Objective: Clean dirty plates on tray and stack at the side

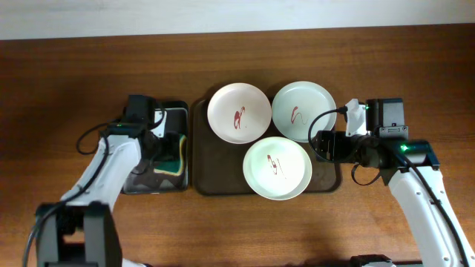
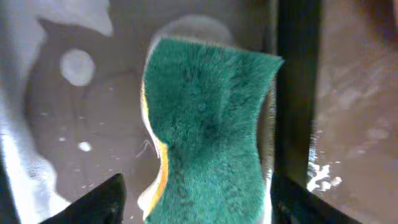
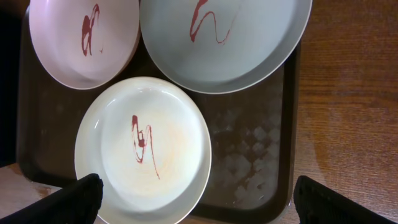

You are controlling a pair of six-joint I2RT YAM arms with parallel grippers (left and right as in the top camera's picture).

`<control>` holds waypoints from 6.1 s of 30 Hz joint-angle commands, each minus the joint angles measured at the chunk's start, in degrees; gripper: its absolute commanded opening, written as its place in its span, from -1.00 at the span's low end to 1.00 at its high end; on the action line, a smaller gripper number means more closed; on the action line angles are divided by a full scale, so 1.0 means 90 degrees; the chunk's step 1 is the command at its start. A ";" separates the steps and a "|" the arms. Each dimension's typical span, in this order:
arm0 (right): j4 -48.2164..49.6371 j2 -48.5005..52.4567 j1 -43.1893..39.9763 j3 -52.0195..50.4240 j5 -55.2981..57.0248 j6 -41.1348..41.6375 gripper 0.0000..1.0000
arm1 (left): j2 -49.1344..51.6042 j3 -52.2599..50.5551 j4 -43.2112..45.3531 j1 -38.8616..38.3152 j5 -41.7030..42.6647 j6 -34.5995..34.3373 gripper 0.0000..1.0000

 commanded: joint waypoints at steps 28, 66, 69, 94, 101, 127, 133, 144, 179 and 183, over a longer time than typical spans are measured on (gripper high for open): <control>0.0002 0.0085 0.0061 0.0155 -0.0024 0.0044 0.98 | 0.1166 0.0719 -0.0459 -0.0036 0.0420 -0.0017 -1.00; 0.0600 0.3237 0.1120 0.0138 -0.0078 0.0886 -0.86 | -0.1008 0.0374 -0.0918 0.0160 0.0714 -0.0425 -0.90; 0.0602 0.3237 0.1117 0.0138 -0.0080 0.0886 -0.92 | -0.1008 0.0374 -0.0714 0.0160 0.0707 -0.0420 -0.99; 0.0580 0.3237 0.1117 0.0138 -0.0056 0.0884 -0.92 | -0.0811 -0.0134 0.0019 -0.0175 -0.0061 -0.0901 -0.98; 0.0578 0.3237 0.1117 0.0138 -0.0056 0.0884 -0.92 | -0.0670 -0.0032 -0.0066 -0.0189 0.1693 -0.0899 -1.00; 0.0551 0.3237 0.1117 0.0138 -0.0058 0.0884 -0.86 | 0.1564 0.0039 0.3123 -0.3684 0.0731 -0.4099 -1.00; 0.0546 0.3237 0.1117 0.0138 -0.0056 0.0882 -0.86 | 0.1557 0.0185 0.1974 -0.3655 0.0153 -0.4090 -1.00; 0.0537 0.3237 0.1117 0.0138 -0.0010 0.0882 -0.61 | 0.0843 0.1435 0.0556 -0.3645 0.0476 -0.3130 -1.00; 0.0600 0.0551 0.1596 0.0087 0.2863 0.0656 -0.92 | 0.0988 0.0539 -0.0277 -0.0209 -0.0903 -0.0991 0.45; 0.0850 0.0515 0.2970 0.0087 0.5003 0.0551 -0.92 | 0.1122 0.0508 -0.0053 -0.0209 -0.0916 -0.0993 0.50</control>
